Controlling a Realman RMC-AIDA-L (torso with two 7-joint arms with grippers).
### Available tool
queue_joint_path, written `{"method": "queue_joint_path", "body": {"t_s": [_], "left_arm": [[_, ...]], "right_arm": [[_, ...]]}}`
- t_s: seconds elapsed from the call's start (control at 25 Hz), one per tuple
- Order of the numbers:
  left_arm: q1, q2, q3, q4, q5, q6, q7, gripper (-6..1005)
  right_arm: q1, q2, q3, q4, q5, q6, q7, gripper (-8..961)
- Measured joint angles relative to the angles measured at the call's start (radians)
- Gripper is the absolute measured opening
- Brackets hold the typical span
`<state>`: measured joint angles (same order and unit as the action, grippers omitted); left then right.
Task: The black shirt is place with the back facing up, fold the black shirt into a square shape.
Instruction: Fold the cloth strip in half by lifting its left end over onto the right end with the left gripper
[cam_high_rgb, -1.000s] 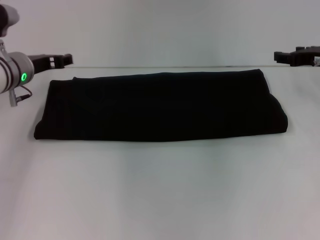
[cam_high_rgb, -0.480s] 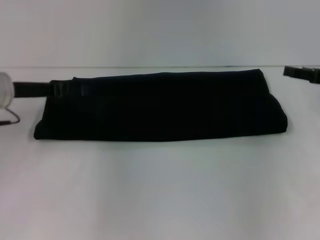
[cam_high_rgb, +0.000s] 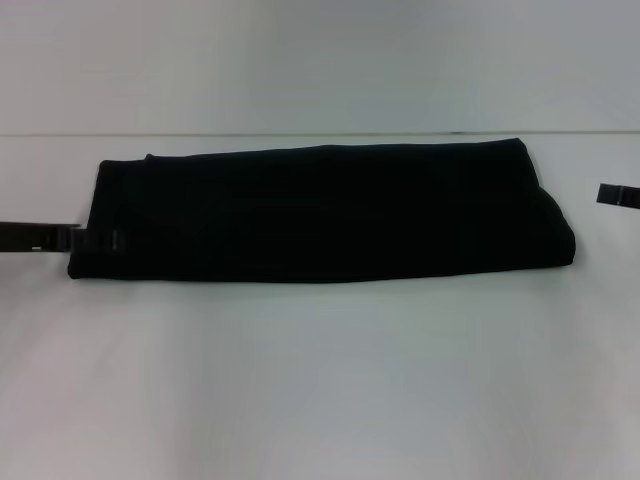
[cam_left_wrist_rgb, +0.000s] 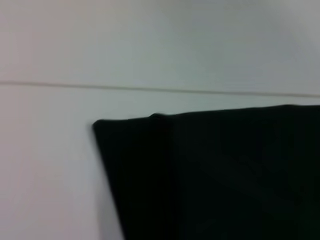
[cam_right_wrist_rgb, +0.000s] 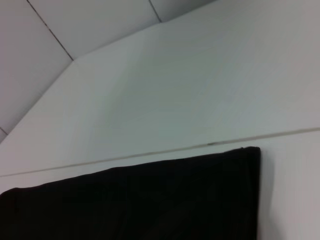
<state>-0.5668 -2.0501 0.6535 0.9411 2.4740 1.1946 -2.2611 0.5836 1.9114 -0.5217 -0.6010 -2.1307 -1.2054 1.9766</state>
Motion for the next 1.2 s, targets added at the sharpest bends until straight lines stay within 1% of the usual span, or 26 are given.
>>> {"method": "queue_joint_path", "body": {"t_s": [0.24, 0.68, 1.04, 1.2], "left_arm": [[0.009, -0.003, -0.008, -0.002, 0.028, -0.002, 0.000, 949], [-0.028, -0.003, 0.014, -0.077, 0.038, -0.054, 0.036, 948], [-0.023, -0.001, 0.012, -0.077, 0.069, -0.091, 0.032, 949], [-0.022, -0.006, 0.016, -0.078, 0.088, -0.086, 0.029, 949]], "right_arm": [[-0.001, 0.000, 0.001, 0.001, -0.001, 0.024, 0.000, 705], [0.011, 0.001, -0.004, 0.003, -0.002, 0.059, 0.001, 695], [0.012, 0.001, 0.000, 0.003, -0.002, 0.072, 0.001, 671], [0.012, 0.003, 0.001, 0.003, -0.002, 0.073, 0.001, 661]]}}
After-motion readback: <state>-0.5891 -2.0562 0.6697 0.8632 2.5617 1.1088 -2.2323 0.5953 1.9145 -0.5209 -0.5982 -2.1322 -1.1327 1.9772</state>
